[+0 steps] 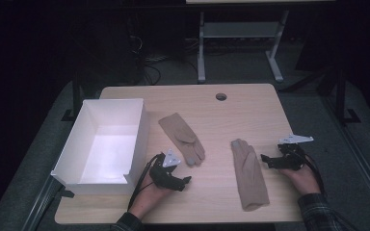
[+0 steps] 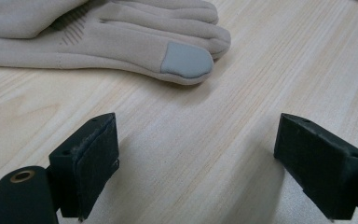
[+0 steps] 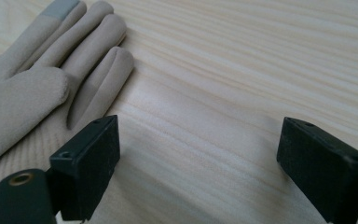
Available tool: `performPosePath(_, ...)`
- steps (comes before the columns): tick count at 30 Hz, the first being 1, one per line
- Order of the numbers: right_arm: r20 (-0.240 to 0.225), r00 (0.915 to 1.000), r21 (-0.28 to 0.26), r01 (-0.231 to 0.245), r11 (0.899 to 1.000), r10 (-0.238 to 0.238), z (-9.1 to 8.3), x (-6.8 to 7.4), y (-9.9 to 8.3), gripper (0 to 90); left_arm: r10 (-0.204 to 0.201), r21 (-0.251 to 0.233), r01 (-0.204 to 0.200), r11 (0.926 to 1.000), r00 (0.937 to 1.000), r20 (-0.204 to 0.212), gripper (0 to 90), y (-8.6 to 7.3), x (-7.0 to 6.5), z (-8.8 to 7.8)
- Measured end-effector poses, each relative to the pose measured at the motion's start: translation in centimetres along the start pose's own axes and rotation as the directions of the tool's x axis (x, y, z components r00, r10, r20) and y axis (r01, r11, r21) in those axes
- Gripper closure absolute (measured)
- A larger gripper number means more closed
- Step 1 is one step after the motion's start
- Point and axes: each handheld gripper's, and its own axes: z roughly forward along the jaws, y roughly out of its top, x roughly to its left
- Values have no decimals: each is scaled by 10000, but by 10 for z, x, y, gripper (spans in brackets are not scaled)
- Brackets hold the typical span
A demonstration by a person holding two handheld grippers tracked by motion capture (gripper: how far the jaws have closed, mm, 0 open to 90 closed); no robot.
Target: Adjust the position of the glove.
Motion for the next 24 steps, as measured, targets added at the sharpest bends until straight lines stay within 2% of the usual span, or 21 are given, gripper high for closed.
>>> performPosePath(3,13,10000,1,-15,10000,15,0,0,0,125,-122,-32,122,9999,9999,-68,131,1,-1,1)
performPosePath(5,14,10000,2,-15,10000,15,0,0,0,125,-134,251,138,9996,9998,-130,144,5,-3,1)
performPosePath(7,13,10000,1,-17,10000,17,0,0,0,125,-205,193,207,9996,9997,-100,148,6,-4,1)
performPosePath(12,17,10000,5,-19,10000,19,0,0,0,126,-133,311,134,9994,9999,-27,228,12,-3,-2)
performPosePath(13,24,10000,5,-25,10000,25,0,0,0,126,-311,305,311,9990,9995,-12,306,15,-1,-4)
performPosePath(15,25,10000,8,-28,10000,28,0,0,0,125,-376,225,375,9990,9993,48,401,17,1,-5)
performPosePath(16,26,10000,6,-26,10000,26,0,0,0,126,-431,184,430,9989,9991,50,401,19,2,-7)
performPosePath(17,26,10000,7,-31,10000,31,0,0,0,126,-459,159,458,9988,9989,82,437,21,3,-8)
performPosePath(18,29,10000,8,-34,10000,34,0,0,0,126,-554,12,554,9985,9983,159,552,26,6,-9)
performPosePath(19,29,10000,7,-32,10000,32,0,0,0,126,-554,12,554,9985,9983,159,608,26,6,-9)
performPosePath(20,29,10000,7,-32,10000,32,0,0,0,126,-597,22,597,9982,9982,100,608,29,8,-10)
performPosePath(24,33,10000,6,-33,10000,33,0,0,0,126,-562,14,562,9984,9984,-47,827,39,15,-9)
